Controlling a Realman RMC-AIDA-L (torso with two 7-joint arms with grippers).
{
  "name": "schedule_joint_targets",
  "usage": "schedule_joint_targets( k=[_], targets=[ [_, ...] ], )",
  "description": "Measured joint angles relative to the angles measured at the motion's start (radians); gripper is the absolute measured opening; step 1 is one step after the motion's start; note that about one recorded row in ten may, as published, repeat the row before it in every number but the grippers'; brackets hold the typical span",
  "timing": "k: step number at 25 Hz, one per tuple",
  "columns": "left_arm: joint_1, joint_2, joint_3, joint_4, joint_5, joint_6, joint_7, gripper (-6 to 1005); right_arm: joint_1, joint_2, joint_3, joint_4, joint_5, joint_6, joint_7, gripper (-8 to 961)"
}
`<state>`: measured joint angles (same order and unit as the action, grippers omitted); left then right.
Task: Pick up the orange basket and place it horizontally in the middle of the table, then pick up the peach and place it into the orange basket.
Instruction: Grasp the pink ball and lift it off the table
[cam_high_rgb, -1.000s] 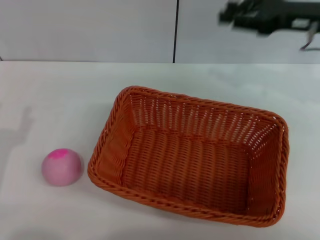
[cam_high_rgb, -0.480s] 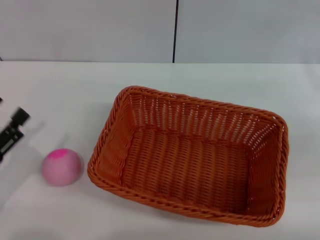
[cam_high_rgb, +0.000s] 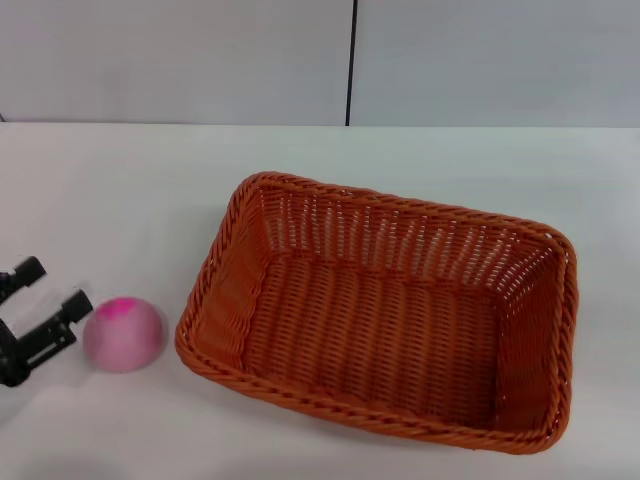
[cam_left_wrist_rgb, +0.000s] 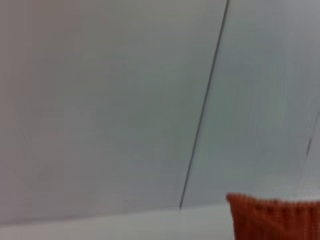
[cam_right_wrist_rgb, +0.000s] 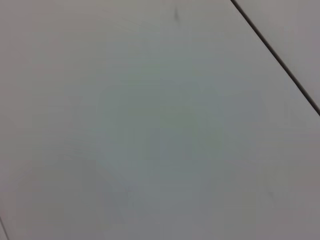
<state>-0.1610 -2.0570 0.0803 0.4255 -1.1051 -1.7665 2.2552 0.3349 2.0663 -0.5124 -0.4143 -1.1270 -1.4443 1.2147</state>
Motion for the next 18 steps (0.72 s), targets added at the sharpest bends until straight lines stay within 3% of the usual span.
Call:
schedule_joint_targets(
  k=[9,18],
  targets=[
    [-0.034,-0.005,0.007,0.001,0.132,0.09,-0.027,797,0.015,-0.003,-0.009,0.018,-0.001,0.018,-0.001,422],
    [-0.07,-0.004,0.059,-0.023,0.14,0.146,-0.07,794,0.016,-0.006,-0.009,0.025,-0.004,0.04,-0.001,422]
  ],
)
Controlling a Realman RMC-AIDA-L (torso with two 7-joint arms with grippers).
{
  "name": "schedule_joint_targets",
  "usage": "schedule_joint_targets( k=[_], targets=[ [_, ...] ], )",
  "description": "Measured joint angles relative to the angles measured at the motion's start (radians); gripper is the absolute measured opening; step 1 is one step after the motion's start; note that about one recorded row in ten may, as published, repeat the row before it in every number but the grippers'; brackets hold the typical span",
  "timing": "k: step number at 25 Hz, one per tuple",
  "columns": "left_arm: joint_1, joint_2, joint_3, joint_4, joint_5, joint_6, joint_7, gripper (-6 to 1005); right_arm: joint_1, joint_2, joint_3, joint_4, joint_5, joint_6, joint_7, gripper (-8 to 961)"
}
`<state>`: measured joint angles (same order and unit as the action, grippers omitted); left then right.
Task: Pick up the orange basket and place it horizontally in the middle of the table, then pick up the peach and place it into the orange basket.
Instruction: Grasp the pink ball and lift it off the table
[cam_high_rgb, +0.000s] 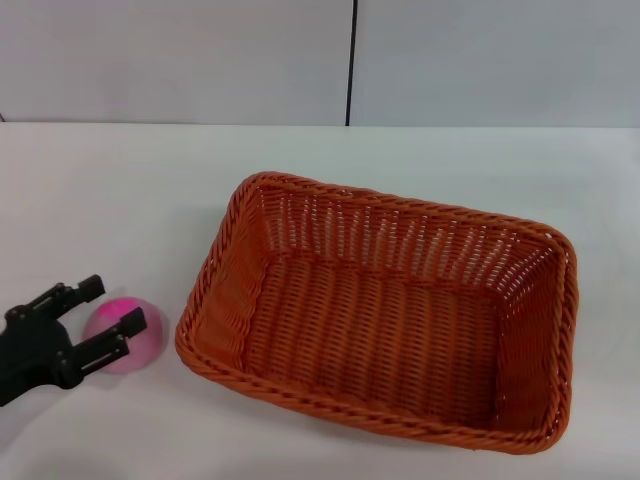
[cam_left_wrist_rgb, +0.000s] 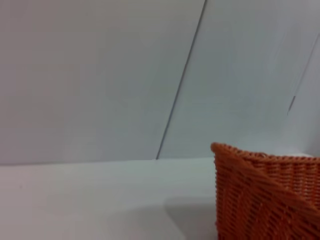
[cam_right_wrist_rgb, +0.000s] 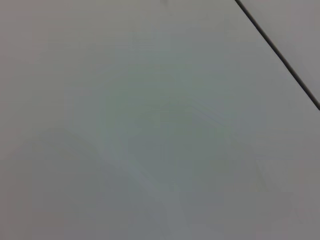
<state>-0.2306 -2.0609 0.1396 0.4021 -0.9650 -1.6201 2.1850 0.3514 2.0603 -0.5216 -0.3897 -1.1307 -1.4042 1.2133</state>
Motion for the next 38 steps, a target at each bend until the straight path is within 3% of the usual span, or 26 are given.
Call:
schedule_joint_targets(
  k=[13,23,28,36,38],
  targets=[
    [-0.013,0.001,0.02,0.011,0.022,0.015,-0.032,791,0.003,-0.005,0.0,0.0,-0.011,0.013,-0.008,422],
    [-0.005,0.007,0.02,0.04,0.023,0.012,-0.068,555,0.005,-0.005,0.0,0.0,-0.011,0.013,-0.008,422],
    [-0.004,0.005,0.022,0.04,0.023,0.015,-0.065,319,0.004,-0.003,0.0,0.0,-0.011,0.013,-0.008,422],
    [-0.003,0.005,0.011,0.04,0.015,0.001,-0.065,115,0.003,-0.002,0.0,0.003,-0.011,0.021,-0.008,422],
    [-0.001,0.006,-0.027,0.04,0.012,-0.029,-0.067,87,0.003,-0.001,-0.001,0.003,-0.011,0.025,-0.008,422]
  ],
)
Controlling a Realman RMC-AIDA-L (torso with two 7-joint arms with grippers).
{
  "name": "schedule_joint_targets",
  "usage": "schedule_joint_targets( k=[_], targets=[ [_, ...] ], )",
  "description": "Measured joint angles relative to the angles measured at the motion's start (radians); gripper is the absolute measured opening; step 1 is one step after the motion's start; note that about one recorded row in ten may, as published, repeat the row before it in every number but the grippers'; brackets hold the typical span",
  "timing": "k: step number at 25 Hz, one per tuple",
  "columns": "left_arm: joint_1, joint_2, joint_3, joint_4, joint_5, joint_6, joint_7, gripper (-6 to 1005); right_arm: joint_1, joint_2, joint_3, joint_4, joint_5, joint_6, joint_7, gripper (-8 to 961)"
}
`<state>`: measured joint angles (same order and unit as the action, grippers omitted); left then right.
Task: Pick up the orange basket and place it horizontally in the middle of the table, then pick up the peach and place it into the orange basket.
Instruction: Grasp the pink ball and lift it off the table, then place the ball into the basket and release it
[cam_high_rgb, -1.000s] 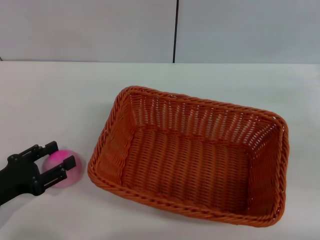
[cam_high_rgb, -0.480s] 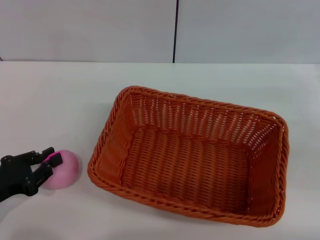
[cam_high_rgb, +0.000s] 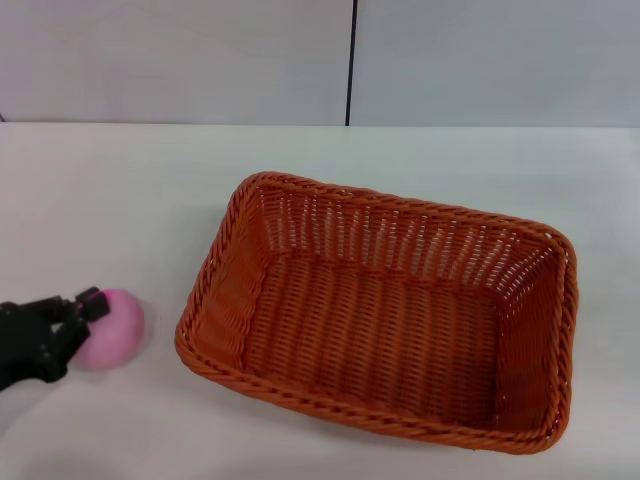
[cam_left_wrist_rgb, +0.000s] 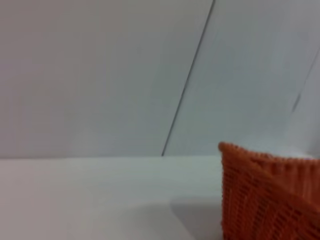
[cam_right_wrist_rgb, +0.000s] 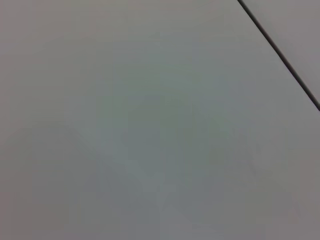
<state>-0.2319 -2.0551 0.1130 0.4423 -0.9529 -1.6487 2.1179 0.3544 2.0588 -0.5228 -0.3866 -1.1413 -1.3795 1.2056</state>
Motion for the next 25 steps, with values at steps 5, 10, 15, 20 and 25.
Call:
schedule_joint_targets(
  k=[5,10,15,20,25],
  targets=[
    [0.0,0.002,-0.121,0.001,-0.001,-0.076,-0.001,46,-0.001,0.001,0.0,0.0,0.0,0.002,0.0,422],
    [-0.023,0.005,-0.324,-0.01,-0.005,-0.22,-0.012,46,-0.001,0.001,0.0,0.0,0.0,0.009,0.0,422],
    [-0.097,0.001,-0.348,-0.077,-0.01,-0.31,-0.014,47,0.005,0.004,-0.001,0.0,0.0,0.023,-0.002,422],
    [-0.187,-0.006,-0.229,-0.155,-0.005,-0.3,-0.007,47,0.019,0.004,-0.002,0.027,0.0,0.027,-0.012,422],
    [-0.266,-0.012,-0.112,-0.21,-0.005,-0.222,-0.004,46,0.021,0.005,-0.002,0.035,0.0,0.028,-0.014,422]
  ],
)
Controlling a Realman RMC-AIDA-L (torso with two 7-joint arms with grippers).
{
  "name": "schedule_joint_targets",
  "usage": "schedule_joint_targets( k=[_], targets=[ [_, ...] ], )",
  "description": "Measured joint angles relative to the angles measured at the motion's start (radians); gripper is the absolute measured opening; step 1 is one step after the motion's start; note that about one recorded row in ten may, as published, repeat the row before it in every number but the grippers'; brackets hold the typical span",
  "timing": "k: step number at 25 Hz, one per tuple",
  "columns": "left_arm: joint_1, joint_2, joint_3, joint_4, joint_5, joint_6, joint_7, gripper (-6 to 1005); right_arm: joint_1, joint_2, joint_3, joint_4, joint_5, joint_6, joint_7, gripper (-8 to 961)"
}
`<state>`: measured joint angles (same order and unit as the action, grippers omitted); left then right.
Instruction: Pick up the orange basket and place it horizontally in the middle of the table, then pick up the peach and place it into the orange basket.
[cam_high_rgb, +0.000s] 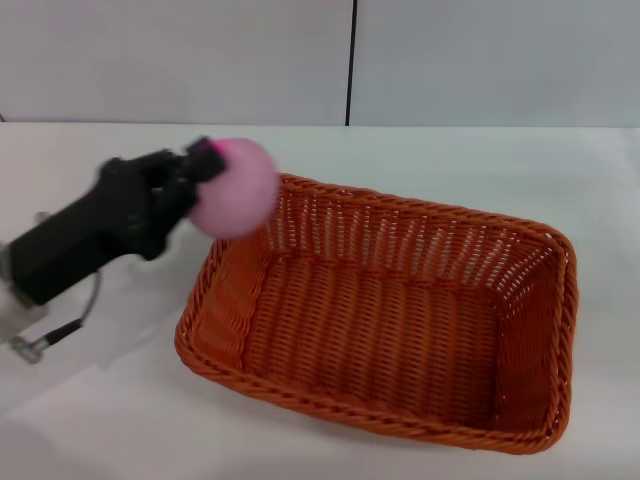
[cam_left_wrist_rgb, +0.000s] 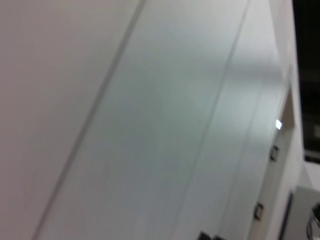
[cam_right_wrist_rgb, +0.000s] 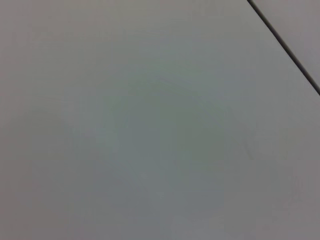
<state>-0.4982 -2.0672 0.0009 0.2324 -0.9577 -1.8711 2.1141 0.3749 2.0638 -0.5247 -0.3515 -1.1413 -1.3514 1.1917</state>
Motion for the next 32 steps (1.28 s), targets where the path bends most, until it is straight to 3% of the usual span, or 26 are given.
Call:
schedule_joint_targets(
  k=[7,10,17,21,24,25,27,32],
  targets=[
    [-0.019,-0.002,0.018,-0.049,-0.008,0.077,0.009,48,0.0,0.0,0.0,0.005,-0.001,0.0,-0.001,422],
    [-0.019,-0.002,0.017,-0.053,-0.009,0.077,0.022,222,0.0,0.0,0.0,0.005,-0.001,0.007,-0.001,422],
    [-0.019,-0.002,0.011,-0.055,-0.011,0.068,0.023,384,0.005,-0.002,0.0,0.005,-0.002,0.015,-0.001,422],
    [-0.009,0.002,-0.044,-0.055,-0.019,0.04,0.027,493,0.008,-0.002,0.0,0.005,-0.002,0.024,-0.001,422],
    [0.008,0.005,-0.125,-0.055,-0.024,0.015,0.048,612,0.008,-0.002,0.002,0.005,-0.002,0.025,-0.001,422],
    [0.033,0.004,-0.231,-0.063,-0.029,-0.003,0.085,652,0.008,-0.002,0.004,0.005,-0.002,0.025,-0.001,422],
    [0.042,0.004,-0.269,-0.068,-0.031,-0.006,0.097,721,0.008,-0.002,0.007,0.005,0.0,0.025,-0.001,422],
    [0.128,0.004,-0.54,-0.165,-0.048,-0.01,0.227,859,0.0,-0.002,0.014,0.002,0.005,0.025,-0.001,422]
  ],
)
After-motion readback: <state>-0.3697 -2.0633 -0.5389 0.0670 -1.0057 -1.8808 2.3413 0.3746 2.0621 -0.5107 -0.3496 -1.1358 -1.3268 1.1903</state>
